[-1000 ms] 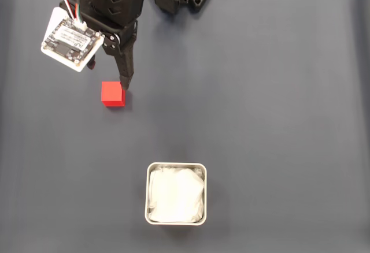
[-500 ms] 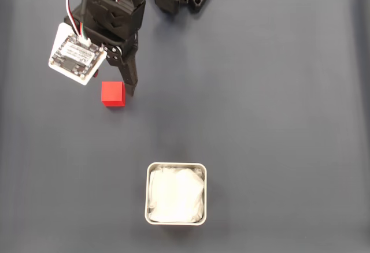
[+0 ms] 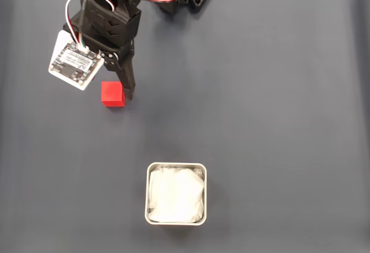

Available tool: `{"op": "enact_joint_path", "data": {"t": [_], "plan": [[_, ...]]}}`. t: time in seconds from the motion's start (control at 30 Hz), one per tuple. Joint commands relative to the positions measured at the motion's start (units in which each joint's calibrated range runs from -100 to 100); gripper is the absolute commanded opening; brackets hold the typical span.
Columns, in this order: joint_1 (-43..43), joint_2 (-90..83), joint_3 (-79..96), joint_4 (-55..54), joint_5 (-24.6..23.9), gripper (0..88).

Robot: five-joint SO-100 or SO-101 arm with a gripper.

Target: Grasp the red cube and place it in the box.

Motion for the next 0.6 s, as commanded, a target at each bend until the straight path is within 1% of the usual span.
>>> {"op": "enact_joint_path", "data": {"t": [0.0, 0.2, 0.57], "plan": [[0.93, -0.06, 0.52, -2.71, 0.54, 30.6], [1.14, 0.81, 1.98, -4.92, 0.78, 31.8], [1.14, 1.41, 9.28, -12.3, 2.34, 33.9]]}}
